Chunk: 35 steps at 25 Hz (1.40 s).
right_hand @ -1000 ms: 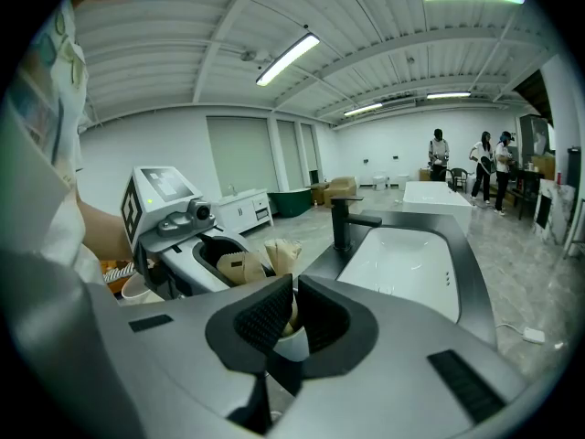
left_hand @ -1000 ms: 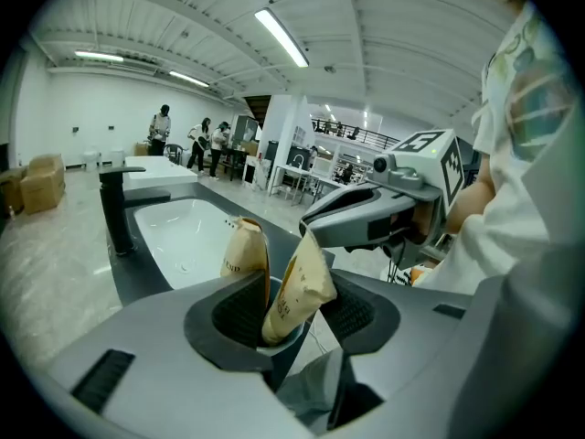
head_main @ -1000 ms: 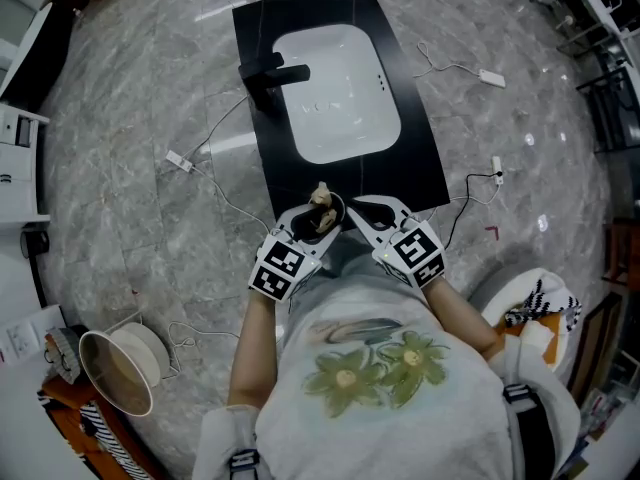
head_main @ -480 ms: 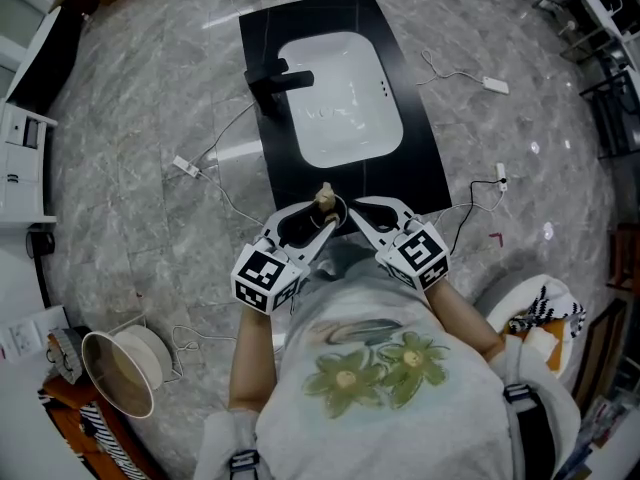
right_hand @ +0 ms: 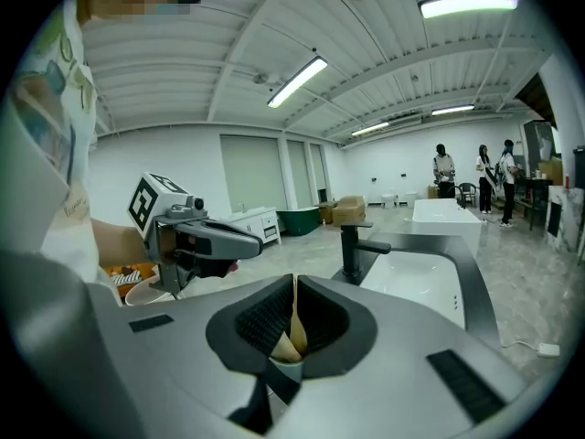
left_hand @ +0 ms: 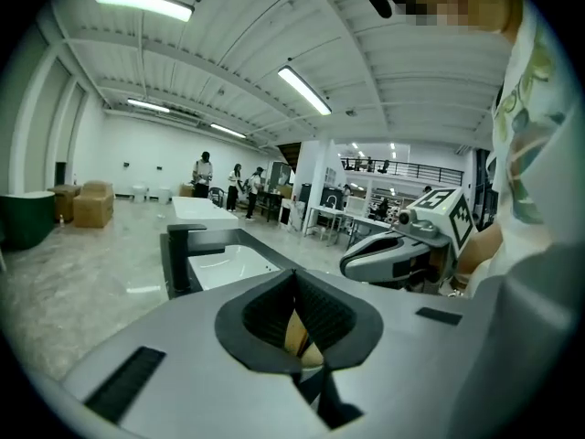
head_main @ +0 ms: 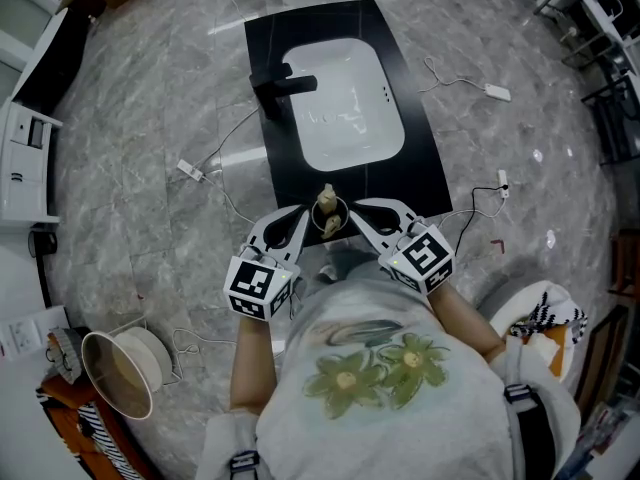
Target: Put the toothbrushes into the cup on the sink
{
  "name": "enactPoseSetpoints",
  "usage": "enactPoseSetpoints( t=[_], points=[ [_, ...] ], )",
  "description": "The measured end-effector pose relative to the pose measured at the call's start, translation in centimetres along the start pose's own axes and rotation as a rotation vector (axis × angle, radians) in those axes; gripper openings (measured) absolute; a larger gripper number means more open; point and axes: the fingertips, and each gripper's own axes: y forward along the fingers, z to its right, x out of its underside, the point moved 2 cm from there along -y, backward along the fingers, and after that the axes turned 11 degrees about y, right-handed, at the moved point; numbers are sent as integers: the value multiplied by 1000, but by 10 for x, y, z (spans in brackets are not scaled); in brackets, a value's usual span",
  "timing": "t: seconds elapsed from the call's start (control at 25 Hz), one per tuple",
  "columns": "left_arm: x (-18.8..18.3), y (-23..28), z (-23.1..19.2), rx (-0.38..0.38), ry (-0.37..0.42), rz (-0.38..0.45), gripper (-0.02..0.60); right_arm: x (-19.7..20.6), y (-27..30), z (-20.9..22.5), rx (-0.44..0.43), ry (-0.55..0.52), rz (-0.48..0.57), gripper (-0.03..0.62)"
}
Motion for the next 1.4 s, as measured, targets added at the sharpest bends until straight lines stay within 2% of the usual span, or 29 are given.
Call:
enactPoseSetpoints(
  t=[0.12, 0.48, 1.4],
  points=[
    [5, -1, -3, -29, 20, -34, 18, -4, -1, -3, -13, -10, 14, 46],
    [7, -3, 2, 0, 1, -34, 18, -9, -1, -14, -49, -56, 7, 41],
    [11, 2, -2, 29, -13, -38, 18, -6, 5, -10, -11, -56, -12, 41]
  ],
)
